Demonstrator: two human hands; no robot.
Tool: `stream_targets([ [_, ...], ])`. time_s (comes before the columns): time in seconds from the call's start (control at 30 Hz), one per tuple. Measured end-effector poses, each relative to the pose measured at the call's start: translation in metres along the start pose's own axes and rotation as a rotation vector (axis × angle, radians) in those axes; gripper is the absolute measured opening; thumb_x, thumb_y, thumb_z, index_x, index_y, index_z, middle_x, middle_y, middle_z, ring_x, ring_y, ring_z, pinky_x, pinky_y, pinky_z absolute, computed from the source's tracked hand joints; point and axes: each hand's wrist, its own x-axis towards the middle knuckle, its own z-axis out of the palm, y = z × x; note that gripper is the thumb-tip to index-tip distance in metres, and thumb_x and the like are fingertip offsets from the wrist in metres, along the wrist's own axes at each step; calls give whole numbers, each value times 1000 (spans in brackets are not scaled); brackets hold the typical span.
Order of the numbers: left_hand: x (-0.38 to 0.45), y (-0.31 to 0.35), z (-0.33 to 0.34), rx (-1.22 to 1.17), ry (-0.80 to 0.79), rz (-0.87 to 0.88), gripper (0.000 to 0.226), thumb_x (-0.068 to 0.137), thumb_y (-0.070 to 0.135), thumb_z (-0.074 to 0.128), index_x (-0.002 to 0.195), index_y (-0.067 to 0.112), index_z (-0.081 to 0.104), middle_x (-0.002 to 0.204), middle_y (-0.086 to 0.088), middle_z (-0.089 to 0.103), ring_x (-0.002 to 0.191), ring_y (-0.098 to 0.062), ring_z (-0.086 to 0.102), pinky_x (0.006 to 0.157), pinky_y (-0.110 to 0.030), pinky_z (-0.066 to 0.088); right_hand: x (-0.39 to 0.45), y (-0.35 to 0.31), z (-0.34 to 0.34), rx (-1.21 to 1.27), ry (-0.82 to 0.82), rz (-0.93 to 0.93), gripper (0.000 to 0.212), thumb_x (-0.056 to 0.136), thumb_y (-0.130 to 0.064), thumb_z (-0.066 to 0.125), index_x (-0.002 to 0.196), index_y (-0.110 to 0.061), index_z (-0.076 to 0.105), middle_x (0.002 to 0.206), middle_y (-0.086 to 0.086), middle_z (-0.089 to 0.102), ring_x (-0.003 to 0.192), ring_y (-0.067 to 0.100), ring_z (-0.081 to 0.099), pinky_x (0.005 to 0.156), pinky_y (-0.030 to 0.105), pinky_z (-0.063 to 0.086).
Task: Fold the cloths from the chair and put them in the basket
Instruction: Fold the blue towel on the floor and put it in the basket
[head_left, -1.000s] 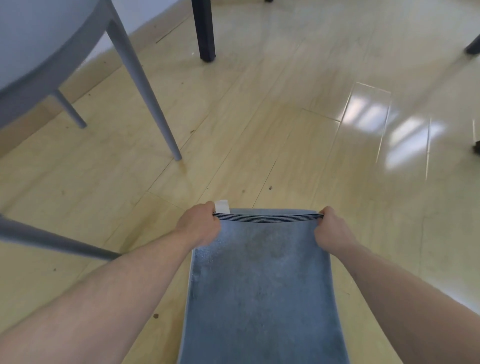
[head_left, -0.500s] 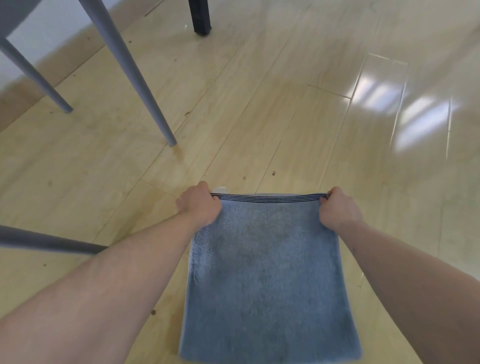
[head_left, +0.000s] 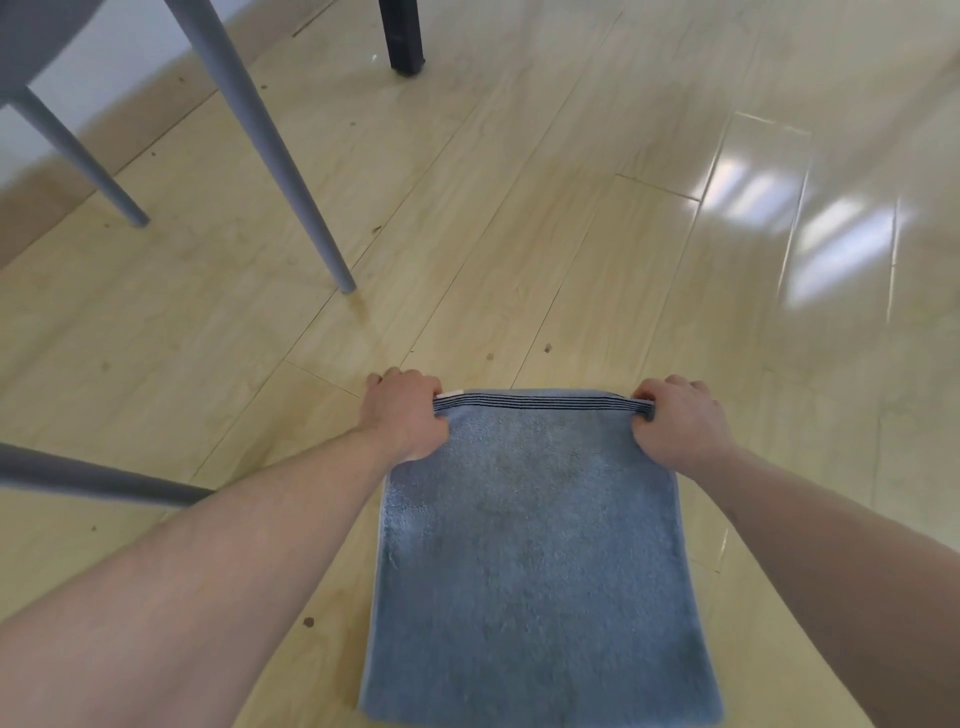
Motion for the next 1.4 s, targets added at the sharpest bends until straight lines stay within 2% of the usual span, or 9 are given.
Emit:
stream_targets([
  [0.13,1,7,-40,30,1,47,7,83,28,63,86,30,57,92,4,54,102,-23,49,89,-35,35,-1,-2,-42,112,-41,5,18,78,-15,60,92,-24,66,98,0,67,95,26,62,74,33,50],
  [0.3,-7,20,-101,-29,51,115,17,78,14,64,89,25,59,99,3,55,97,-21,48,76,-29,34,-14,-5,-96,162,20,-19,18,75,-10,60,87,-21,66,89,-2,69,85,24,63,68,33,52],
  [0.47,-23,25,-131,-2,169,185,21,80,8,60,90,26,55,96,3,60,92,-22,54,70,-30,32,-41,0,-119,178,129,-86,19,71,-4,61,80,-21,62,83,-4,65,78,24,58,55,25,36],
  [0.6,-49,22,-121,130,134,244,23,77,5,58,84,26,51,88,5,58,83,-22,55,58,-29,24,-77,9,-108,121,72,-159,22,70,-4,63,75,-24,56,82,-5,60,80,23,57,62,31,38],
  [0.9,-121,8,-39,289,-141,221,28,80,3,60,90,27,50,101,0,61,92,-24,60,69,-32,35,-150,23,-21,55,-175,-143,24,69,-4,55,74,-26,48,84,-9,54,81,18,53,67,35,46],
  [1.13,-142,14,-12,264,-379,197,12,86,24,62,95,25,54,103,3,61,94,-21,59,74,-32,41,-175,34,15,84,-311,-102,12,73,-17,58,80,-28,57,94,-15,54,96,16,57,74,29,48],
  [1.23,-139,26,-16,167,-298,231,12,83,32,60,90,26,52,97,6,56,87,-17,53,72,-30,37,-174,33,15,266,-150,90,8,81,-31,64,89,-28,64,101,-8,60,93,15,59,75,30,48],
  [1.3,-136,37,-11,70,-184,268,29,84,34,60,110,25,52,113,5,52,103,-17,52,83,-30,43,-167,32,17,450,-26,284,36,85,-33,68,117,-19,62,121,2,60,103,21,61,82,33,48],
  [1.4,-139,58,0,17,-246,376,60,86,35,60,142,27,40,145,0,37,131,-22,41,108,-40,42,-156,24,15,712,-81,524,77,86,-35,75,149,-9,37,141,12,52,124,30,57,96,38,48],
])
